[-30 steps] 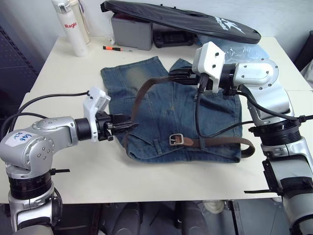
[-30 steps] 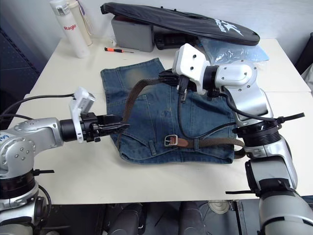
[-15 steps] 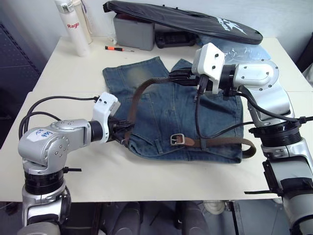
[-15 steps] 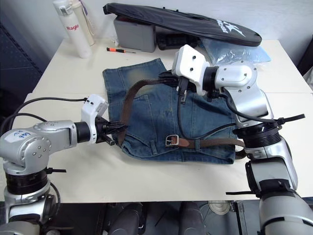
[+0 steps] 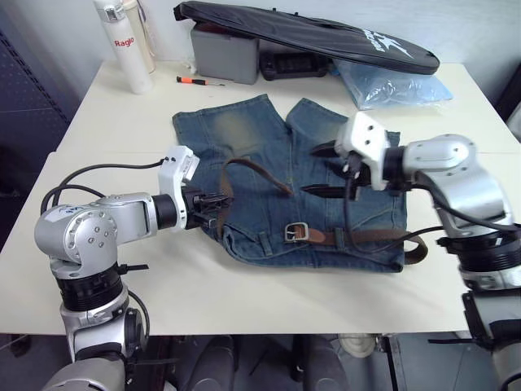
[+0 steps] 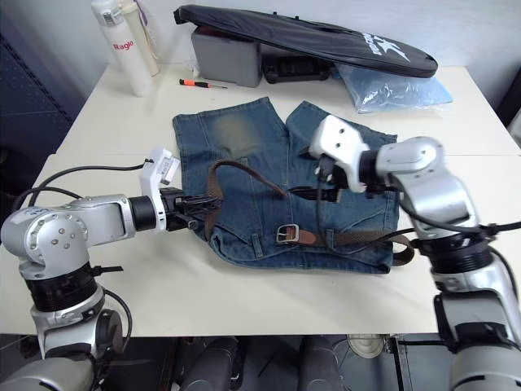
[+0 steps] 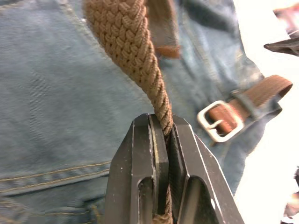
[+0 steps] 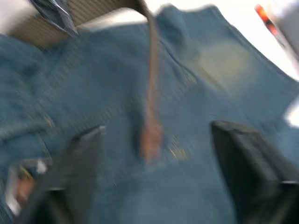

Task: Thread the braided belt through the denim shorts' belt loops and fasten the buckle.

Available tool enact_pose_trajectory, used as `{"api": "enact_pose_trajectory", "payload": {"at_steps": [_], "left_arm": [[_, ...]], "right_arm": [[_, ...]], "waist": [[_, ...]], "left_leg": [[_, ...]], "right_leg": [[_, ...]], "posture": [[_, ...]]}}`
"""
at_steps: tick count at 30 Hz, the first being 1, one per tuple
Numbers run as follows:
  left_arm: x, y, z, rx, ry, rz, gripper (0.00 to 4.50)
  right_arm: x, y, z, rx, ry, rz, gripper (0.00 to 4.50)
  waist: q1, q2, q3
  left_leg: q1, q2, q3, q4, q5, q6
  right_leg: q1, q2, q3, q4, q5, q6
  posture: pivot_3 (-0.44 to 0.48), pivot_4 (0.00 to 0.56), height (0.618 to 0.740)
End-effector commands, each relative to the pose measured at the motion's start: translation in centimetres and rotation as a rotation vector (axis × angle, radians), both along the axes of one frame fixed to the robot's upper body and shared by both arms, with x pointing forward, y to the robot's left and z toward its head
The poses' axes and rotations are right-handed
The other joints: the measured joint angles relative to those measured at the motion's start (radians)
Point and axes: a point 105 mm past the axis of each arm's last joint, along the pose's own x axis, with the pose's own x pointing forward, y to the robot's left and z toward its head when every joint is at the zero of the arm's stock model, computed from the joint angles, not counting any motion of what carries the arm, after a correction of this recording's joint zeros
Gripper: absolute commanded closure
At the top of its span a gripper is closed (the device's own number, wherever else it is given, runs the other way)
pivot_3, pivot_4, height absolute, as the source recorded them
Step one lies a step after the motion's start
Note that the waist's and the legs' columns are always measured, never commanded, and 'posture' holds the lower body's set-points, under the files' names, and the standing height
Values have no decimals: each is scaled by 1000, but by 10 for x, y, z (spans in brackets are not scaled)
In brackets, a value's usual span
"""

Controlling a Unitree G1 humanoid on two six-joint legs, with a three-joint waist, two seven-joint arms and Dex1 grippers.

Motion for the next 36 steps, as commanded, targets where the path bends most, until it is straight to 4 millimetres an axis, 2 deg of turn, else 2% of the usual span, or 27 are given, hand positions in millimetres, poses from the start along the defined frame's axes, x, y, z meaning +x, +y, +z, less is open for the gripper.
{"api": "enact_pose_trajectory", "payload": {"at_steps": [1, 2, 4, 5, 6, 7, 9, 11, 16, 19, 23, 27, 29, 33, 36], "left_arm": [[0, 3, 4, -31, -5, 9, 4500], [1, 3, 4, -32, -3, 12, 4500], [1, 3, 3, -30, 1, 13, 4500], [1, 3, 3, -29, 3, 13, 4500], [1, 3, 3, -27, 4, 11, 4500], [1, 3, 3, -25, 4, 9, 4500], [0, 3, 3, -21, 6, 1, 4500], [-2, 4, 3, -17, 7, -6, 4500], [-6, 5, 2, -10, 13, -25, 4500], [-10, 4, 2, -9, 17, -38, 4500], [-12, 6, 1, -5, 21, -41, 4500], [-16, 4, -2, -4, 31, -53, 4500], [-16, 4, -2, -4, 32, -53, 4500], [-17, 7, 3, -4, 17, -53, 4500], [-20, 15, 9, -5, 9, -58, 4500]], "right_arm": [[-41, 8, 3, 55, 139, 137, 43], [-58, 17, -10, 47, 228, 197, 43], [-73, 31, -27, 39, 302, 241, 43], [-74, 33, -29, 40, 306, 239, 43], [-73, 41, -38, 35, 304, 236, 428], [-72, 46, -44, 31, 303, 234, 554], [-69, 54, -64, -39, 298, 225, 1248], [-66, 57, -76, -77, 290, 221, 2251], [-59, 67, -89, -118, 265, 233, 4464], [-39, 65, -80, -96, 224, 187, 4464], [-28, 44, -76, -141, 271, 177, 4464], [-7, 36, -63, -80, 285, 139, 4464], [2, 29, -71, -132, 294, 126, 4464], [13, 12, -110, -298, 363, 121, 4464], [16, 4, -121, -368, 380, 130, 4464]], "waist": [[4, 0, 0], [5, 0, 0], [2, 0, 0], [-1, 0, 0], [-1, 0, 0], [-1, 0, 0], [0, 0, 0], [1, 0, 0], [3, 0, 0], [1, 0, 0], [1, 0, 0], [-2, 0, 0], [-4, 0, 0], [-5, 0, 0], [-6, -1, 0]], "left_leg": [[0, 0, 0, 0, 0, 0], [0, 0, 0, 0, 0, 0], [0, 1, 0, 0, 0, 0], [1, 1, 0, 0, 0, -1], [1, 1, 1, 0, 0, 0], [2, 0, 2, 0, 0, 0], [4, 0, 2, 0, -1, 0], [4, 0, 3, 1, -1, 0], [4, 0, 3, 1, -1, 0], [5, 0, 3, 1, -1, 0], [5, 0, 4, 0, -1, 0], [5, 0, 5, 0, -2, 1], [5, 0, 5, 0, -1, 1], [5, 0, 6, 0, -2, 1], [5, 0, 7, 0, -2, 0]], "right_leg": [[0, 0, 0, 0, 0, 0], [0, 0, 0, 0, 0, 0], [1, 0, 0, -1, 0, 0], [1, 0, 0, 0, 0, 0], [1, 0, 1, 1, 0, 0], [1, 0, 2, 2, 0, 0], [1, 0, 3, 3, 0, 0], [1, 0, 4, 3, 0, 0], [1, 0, 4, 2, 0, 0], [1, 0, 4, 3, 0, 0], [1, 0, 5, 3, 0, 0], [1, 0, 5, 1, 0, 0], [1, 0, 6, 2, 0, 0], [1, 0, 6, 1, 0, 0], [1, 0, 7, 1, 0, 0]], "posture": [[0, 150, 740], [0, 150, 740], [0, 150, 740], [0, 150, 740], [0, 150, 740], [0, 150, 740], [0, 150, 740], [0, 150, 740], [0, 150, 740], [0, 150, 740], [0, 150, 740], [0, 150, 740], [0, 150, 740], [0, 150, 740], [0, 150, 740]]}}
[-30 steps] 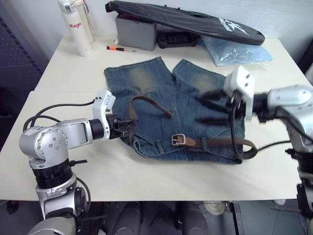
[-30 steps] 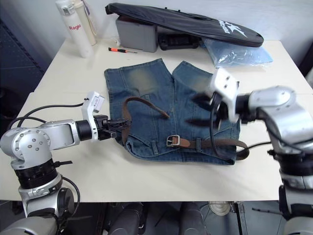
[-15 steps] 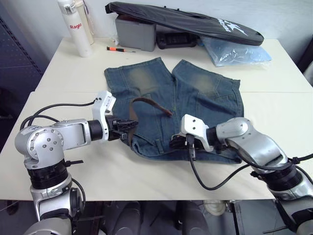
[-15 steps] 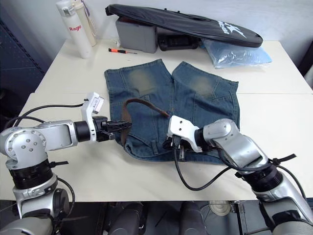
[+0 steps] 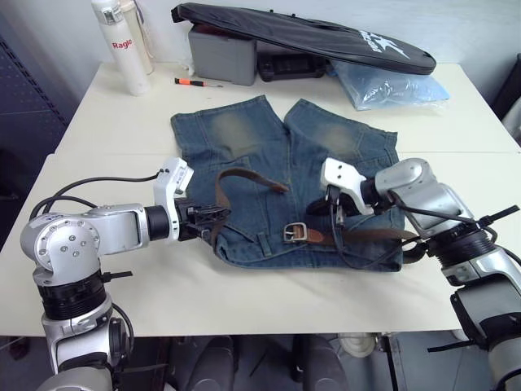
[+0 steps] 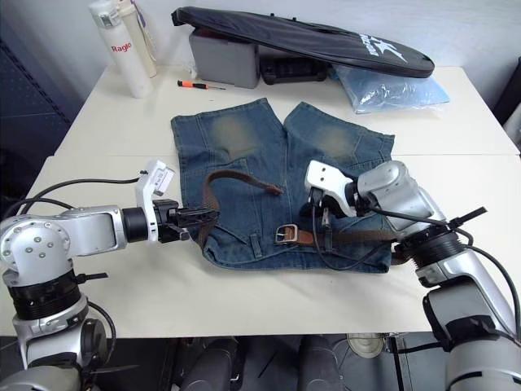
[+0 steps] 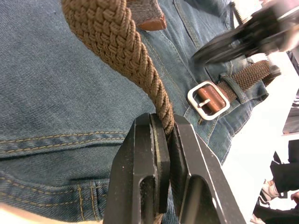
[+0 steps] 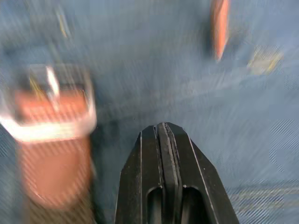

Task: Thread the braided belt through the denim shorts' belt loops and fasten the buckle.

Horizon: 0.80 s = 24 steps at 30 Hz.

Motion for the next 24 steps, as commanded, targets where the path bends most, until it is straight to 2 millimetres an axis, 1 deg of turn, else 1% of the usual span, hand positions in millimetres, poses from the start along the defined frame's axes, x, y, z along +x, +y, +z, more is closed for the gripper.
{"api": "enact_pose_trajectory", "payload": {"at_steps": [1, 6, 7, 8, 9, 10, 11, 14, 17, 24], "left_arm": [[-8, 13, 18, 0, -53, -20, 4500], [-20, 40, 32, 65, -51, -23, 4500], [-23, 53, 33, 88, -39, 4, 4500], [-26, 61, 34, 104, -31, 23, 4500], [-29, 73, 31, 138, -6, 56, 4500], [-32, 81, 28, 162, 11, 76, 4500], [-33, 85, 27, 177, 21, 81, 4500], [-36, 109, 24, 206, 39, 160, 4500], [-37, 122, 27, 214, 34, 205, 4500], [-36, 139, 34, 241, 13, 256, 4500]], "right_arm": [[1, -12, -17, -112, 21, 29, 4464], [2, -21, -25, -171, 21, 49, 4464], [2, -23, -26, -181, 21, 51, 4464], [3, -24, -27, -186, 20, 52, 4464], [3, -25, -28, -191, 20, 52, 4464], [3, -25, -29, -194, 20, 53, 4464], [4, -25, -29, -195, 19, 55, 4464], [5, -25, -31, -199, 20, 60, 4464], [6, -24, -32, -194, 21, 64, 4464], [7, -18, -32, -175, 19, 75, 4464]], "waist": [[-1, 0, 0], [-2, -1, -1], [-1, -1, -1], [0, -2, -1], [0, -2, -1], [-2, -2, -1], [0, -2, -1], [1, -4, -2], [1, -5, -3], [-3, -7, -4]], "left_leg": [[1, 0, 0, 0, 0, 0], [3, 1, 1, 0, -1, -2], [3, 2, 1, 0, -1, -2], [3, 2, 1, 0, -1, -2], [4, 2, 1, 0, -1, -2], [4, 2, 1, 0, -2, -2], [5, 3, 2, 0, -2, -2], [5, 5, 3, 0, -3, -3], [5, 6, 3, 0, -3, -3], [7, 10, 6, 0, -5, -5]], "right_leg": [[0, 0, 0, 0, 0, 0], [1, 2, 2, 0, 0, 0], [1, 2, 2, 0, 0, 0], [2, 2, 2, 0, 0, 0], [2, 2, 2, 0, 0, 0], [2, 2, 3, 0, 0, 0], [2, 4, 4, 0, 0, 0], [2, 5, 4, 0, 0, -1], [2, 7, 4, -1, 0, -2], [2, 10, 7, 0, 0, -3]], "posture": [[0, 150, 740], [0, 150, 740], [0, 150, 740], [0, 150, 740], [0, 150, 740], [0, 150, 740], [0, 150, 740], [0, 150, 740], [0, 150, 740], [0, 150, 740]]}}
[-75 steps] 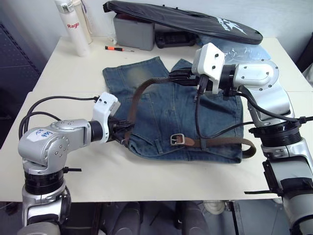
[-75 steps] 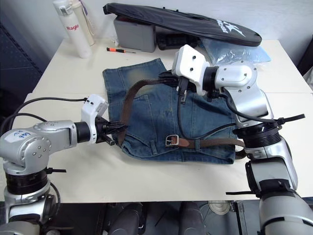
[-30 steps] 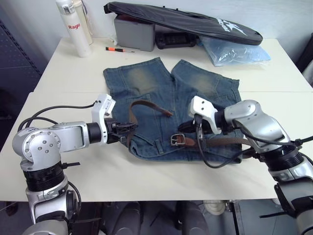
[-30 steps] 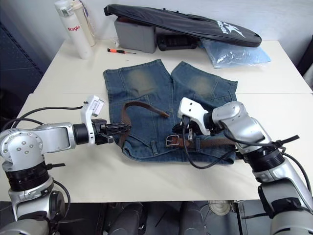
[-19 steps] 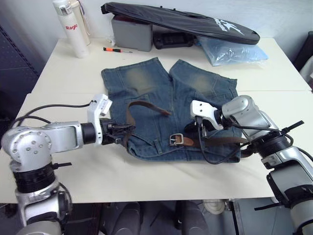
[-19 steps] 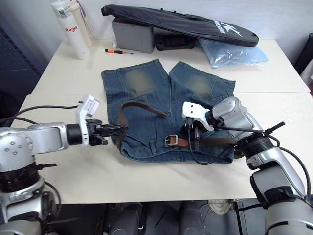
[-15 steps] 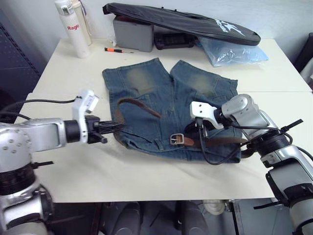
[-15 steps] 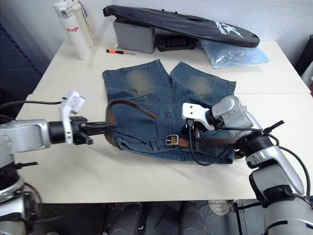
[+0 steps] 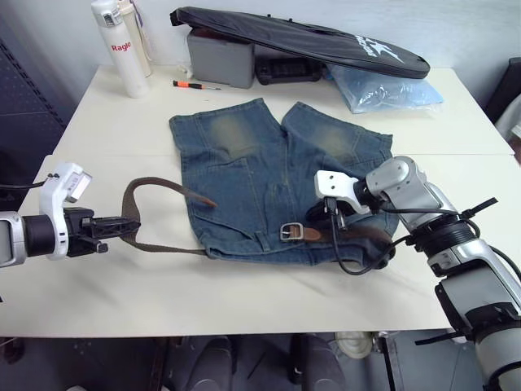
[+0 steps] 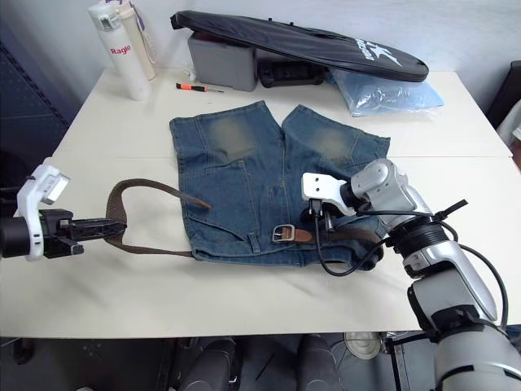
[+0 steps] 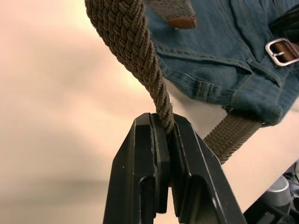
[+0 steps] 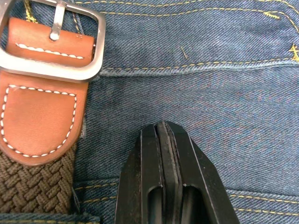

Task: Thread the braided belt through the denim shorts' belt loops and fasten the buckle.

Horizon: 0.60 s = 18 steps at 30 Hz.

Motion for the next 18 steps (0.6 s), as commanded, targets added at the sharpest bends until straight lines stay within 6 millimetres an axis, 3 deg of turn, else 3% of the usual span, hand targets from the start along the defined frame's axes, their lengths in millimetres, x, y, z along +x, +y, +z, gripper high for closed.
{"api": "enact_pose_trajectory", "payload": {"at_steps": [1, 8, 12, 16, 18], "left_arm": [[2, 11, 16, 27, -69, 31, 4500], [8, -25, 18, -71, -119, -115, 4500], [16, -32, 26, -89, -183, -143, 4500], [30, -34, 39, -20, -335, -166, 4500], [31, -46, 37, 93, -413, -272, 4500]], "right_arm": [[-1, -20, -25, -90, 62, -73, 4464], [-2, -12, -9, -7, 40, -57, 4464], [-8, -11, 5, 47, 40, -41, 4464], [-16, -8, 29, 138, 42, -43, 4464], [-20, -4, 49, 209, 13, -38, 4464]], "waist": [[-1, 0, 0], [1, 0, 0], [2, 0, 0], [1, 3, 2], [1, 4, 3]], "left_leg": [[0, 1, 0, 0, 0, 0], [1, 4, 2, 0, -1, -1], [0, 4, 3, 0, -1, -2], [-3, 4, 4, -1, -1, -1], [-3, 4, 6, -2, -2, -1]], "right_leg": [[0, 1, 0, 0, 0, 0], [-1, 4, 1, 0, 0, -2], [-2, 4, 1, 0, 0, -2], [-5, 4, 2, -2, 0, -2], [-5, 4, 3, -2, 0, -2]], "posture": [[0, 150, 740], [0, 150, 740], [0, 150, 740], [0, 150, 740], [0, 150, 740]]}}
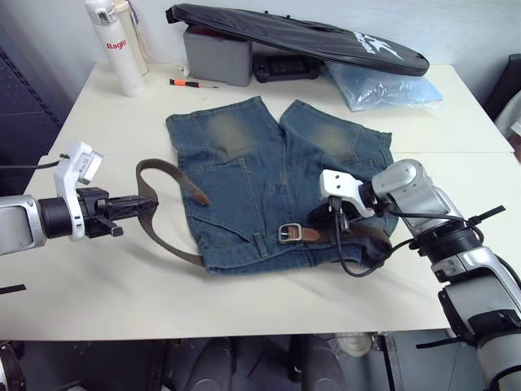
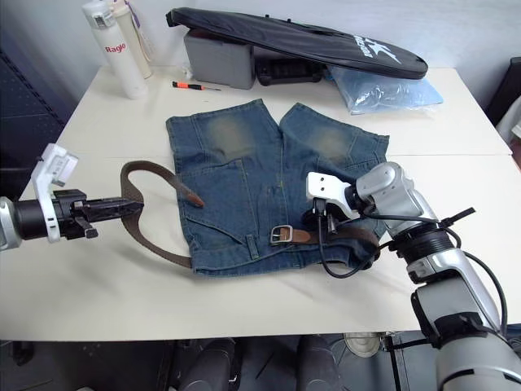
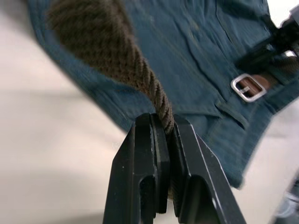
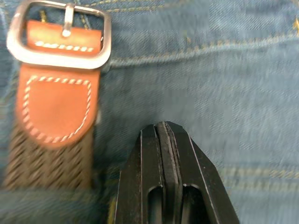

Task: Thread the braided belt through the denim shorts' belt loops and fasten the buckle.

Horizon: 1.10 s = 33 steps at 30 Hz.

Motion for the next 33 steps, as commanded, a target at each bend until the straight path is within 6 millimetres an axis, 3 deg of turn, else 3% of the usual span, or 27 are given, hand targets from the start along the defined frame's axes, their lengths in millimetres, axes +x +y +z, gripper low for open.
{"api": "enact_pose_trajectory", "payload": {"at_steps": [1, 4, 5, 8, 12, 13, 14, 19, 27, 31, 33], "left_arm": [[0, -22, 9, 145, -176, -152, 4500], [-2, -37, 6, 139, -198, -236, 4500], [-3, -42, 5, 135, -201, -268, 4500], [-5, -50, 3, 130, -203, -320, 4500], [-5, -56, 5, 108, -202, -354, 4500], [-5, -56, 5, 105, -201, -357, 4500], [-6, -57, 5, 107, -197, -368, 4500], [-9, -64, 4, 92, -182, -411, 4500], [-7, -62, -1, 99, -166, -410, 4500], [-5, -65, 0, 85, -177, -418, 4500], [-4, -66, 0, 80, -178, -423, 4500]], "right_arm": [[-3, 8, 46, 138, -95, -2, 4464], [-2, 19, 62, 220, -139, -22, 4464], [-5, 27, 68, 269, -133, -12, 4182], [-10, 42, 76, 339, -138, -2, 3220], [-3, 61, 79, 396, -252, -52, 1365], [-2, 64, 79, 406, -264, -58, 766], [-7, 71, 79, 441, -227, -53, 444], [-30, 93, 85, 621, -47, -48, 444], [-60, 80, 91, 675, 178, -5, 444], [-71, 80, 77, 683, 303, -9, 444], [-66, 87, 65, 699, 342, -35, 444]], "waist": [[-2, 1, 0], [-3, 1, 0], [-3, 1, 0], [-4, 1, 0], [-1, 1, 0], [-1, 1, 0], [-1, 1, 0], [-1, 1, 0], [0, 1, 1], [1, 1, 0], [-2, 1, 0]], "left_leg": [[0, 0, 1, -1, 0, 0], [0, 1, 4, -3, 0, 0], [0, 1, 5, -4, 0, 0], [-1, 3, 7, -5, 0, 0], [-3, 2, 8, -4, 0, 0], [-3, 2, 8, -4, 0, 0], [-3, 2, 8, -4, 0, 0], [-3, 2, 8, -5, 0, 0], [-3, 2, 8, -4, 0, 0], [-3, 2, 8, -4, 0, 1], [-3, 2, 8, -4, 0, 1]], "right_leg": [[-1, 0, 0, -1, 0, 0], [-4, 1, 3, -1, 0, 0], [-5, 1, 4, 0, 0, 0], [-9, 2, 6, 1, 0, -1], [-11, 2, 7, 1, 0, -1], [-11, 2, 7, 1, 0, -1], [-11, 2, 7, 1, 0, -1], [-12, 2, 7, 2, 0, -1], [-12, 3, 8, 3, 0, -1], [-12, 3, 8, 3, 0, -1], [-12, 3, 8, 3, 0, -1]], "posture": [[0, 150, 740], [0, 150, 740], [0, 150, 740], [0, 150, 740], [0, 150, 740], [0, 150, 740], [0, 150, 740], [0, 150, 740], [0, 150, 740], [0, 150, 740], [0, 150, 740]]}}
